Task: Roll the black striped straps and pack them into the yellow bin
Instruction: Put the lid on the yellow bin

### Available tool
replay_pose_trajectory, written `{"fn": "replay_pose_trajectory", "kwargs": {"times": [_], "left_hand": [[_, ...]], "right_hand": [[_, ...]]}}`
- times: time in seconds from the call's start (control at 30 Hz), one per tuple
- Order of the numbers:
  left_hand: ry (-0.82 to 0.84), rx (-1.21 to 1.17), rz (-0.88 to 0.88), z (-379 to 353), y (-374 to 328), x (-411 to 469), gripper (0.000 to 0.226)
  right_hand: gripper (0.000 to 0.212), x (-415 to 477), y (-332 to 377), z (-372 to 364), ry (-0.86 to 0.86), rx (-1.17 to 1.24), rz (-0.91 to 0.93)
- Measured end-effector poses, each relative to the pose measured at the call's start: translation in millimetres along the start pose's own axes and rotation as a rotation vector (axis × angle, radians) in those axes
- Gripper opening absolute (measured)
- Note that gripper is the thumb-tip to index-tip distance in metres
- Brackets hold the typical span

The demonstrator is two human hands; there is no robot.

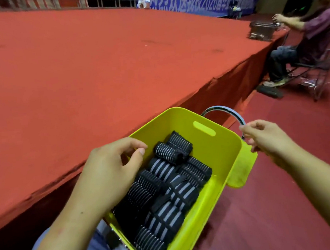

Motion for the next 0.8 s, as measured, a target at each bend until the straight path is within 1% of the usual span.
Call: {"fn": "replay_pose_trajectory", "kwargs": {"times": [0.03, 0.07, 0.13, 0.17, 0.2, 0.23, 0.27, 0.37, 0.47, 0.5, 0.53, 0.63, 0.7, 0.8], "left_hand": [[-0.004, 0.002, 0.005, -1, 1, 0, 0.011], [-0.007, -0.001, 0.009, -2, 2, 0, 0.011], [-0.014, -0.009, 0.020, -5, 3, 1, 0.011], [-0.020, -0.006, 0.024, -5, 3, 1, 0.011], [-0.025, 0.000, 0.024, -6, 3, 1, 0.011], [-0.025, 0.008, 0.028, -6, 2, 0, 0.011], [-0.023, 0.015, 0.032, -7, 2, 0, 0.011], [-0.010, 0.031, 0.041, -8, 2, -2, 0.011], [-0.022, 0.034, 0.051, -7, 4, -3, 0.012], [-0.028, 0.029, 0.054, -6, 5, -4, 0.012], [-0.030, 0.024, 0.057, -5, 5, -4, 0.012], [-0.029, 0.027, 0.054, -6, 5, -4, 0.013], [-0.028, 0.034, 0.050, -7, 3, -5, 0.013], [-0.025, 0.041, 0.042, -8, 1, -4, 0.012]], "right_hand": [[0.029, 4, -28, -4, -0.005, -0.035, -0.091], [0.046, 8, -53, -7, -0.012, -0.094, -0.176], [0.090, 20, -104, -13, -0.031, -0.191, -0.273], [0.108, 23, -118, -17, -0.036, -0.199, -0.307], [0.116, 23, -128, -21, -0.039, -0.167, -0.346], [0.114, 19, -129, -27, -0.044, -0.117, -0.378], [0.103, 17, -132, -33, -0.049, -0.040, -0.422], [0.064, 17, -141, -50, -0.038, 0.167, -0.538], [0.022, 16, -144, -56, -0.061, 0.304, -0.587], [0.014, 13, -143, -57, -0.063, 0.343, -0.590], [0.015, 11, -141, -57, -0.074, 0.400, -0.597], [0.009, 3, -128, -55, -0.063, 0.692, -0.579], [0.017, 5, -125, -52, -0.071, 0.845, -0.566], [0.034, 8, -121, -47, -0.064, 0.909, -0.495]]}}
Point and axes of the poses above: each hand's wrist, its own x-axis towards the middle knuckle, its own z-axis out of the back of the hand, y = z × x, the point moved 3 cm from there along x, towards the middle knuckle, and after that the axes turned 3 degrees about y, right-handed, at the moved point
